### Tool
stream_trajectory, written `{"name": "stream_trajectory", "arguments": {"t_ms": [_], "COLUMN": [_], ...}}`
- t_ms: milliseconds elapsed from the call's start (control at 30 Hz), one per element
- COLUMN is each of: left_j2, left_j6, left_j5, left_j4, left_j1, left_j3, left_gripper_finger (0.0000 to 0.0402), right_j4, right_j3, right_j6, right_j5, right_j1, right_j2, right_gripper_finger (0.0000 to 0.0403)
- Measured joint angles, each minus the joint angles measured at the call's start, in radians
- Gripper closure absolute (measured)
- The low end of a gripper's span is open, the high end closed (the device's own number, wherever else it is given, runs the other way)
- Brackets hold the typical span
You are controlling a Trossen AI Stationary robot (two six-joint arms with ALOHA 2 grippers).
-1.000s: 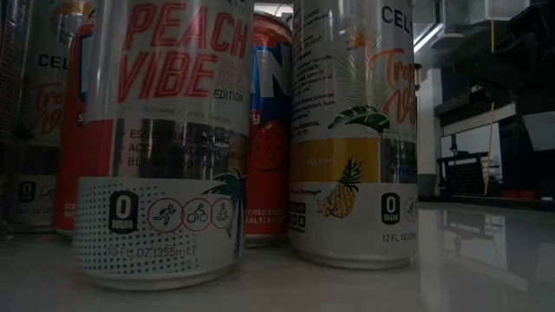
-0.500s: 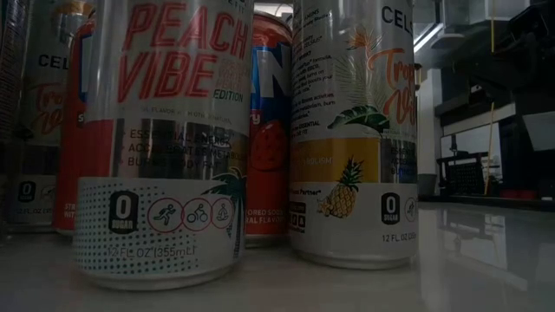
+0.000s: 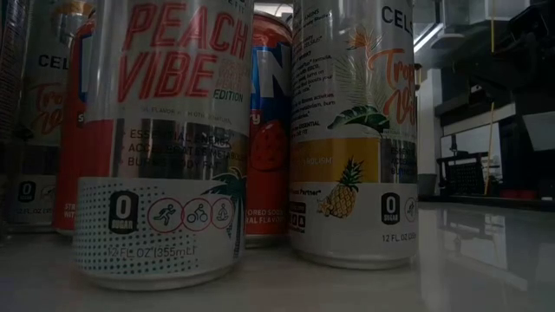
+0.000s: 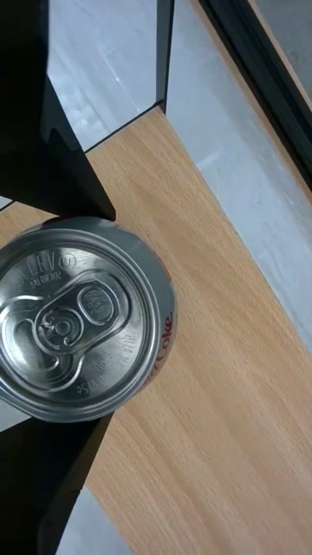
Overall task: Place canned beverage on shelf
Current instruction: Put the red silver soda can onto the shelf
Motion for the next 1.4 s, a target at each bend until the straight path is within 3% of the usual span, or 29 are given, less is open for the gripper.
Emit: {"name": "stream_trajectory", "arguments": {"t_ms": [333,733,867,1033,1233,1400], "left_j2": [0.000,0.000,0.000,0.000,-0.001,-0.001], "left_j6": [0.000,0.031,0.178,0.489,0.889,1.099], "left_j5": [0.003,-0.003,-0.005,0.003,0.129,0.135], "left_j4": [0.019,0.025,0.025,0.014,-0.044,-0.134], "left_j1": [0.000,-0.001,-0.002,-0.010,-0.010,-0.008], "left_j3": [0.011,0.130,0.186,0.229,0.233,0.233], "left_gripper_finger": [0.0070,0.0070,0.0070,0.0070,0.0070,0.0070], "right_j4": [0.000,0.000,0.000,0.000,0.000,0.000], "right_j3": [0.000,0.000,0.000,0.000,0.000,0.000], "right_j6": [0.000,0.000,0.000,0.000,0.000,0.000], "right_j5": [0.000,0.000,0.000,0.000,0.000,0.000], "right_j1": [0.000,0.000,0.000,0.000,0.000,0.000], "right_j2": [0.000,0.000,0.000,0.000,0.000,0.000], "right_gripper_finger": [0.0398,0.0398,0.0398,0.0398,0.0398,0.0398]}}
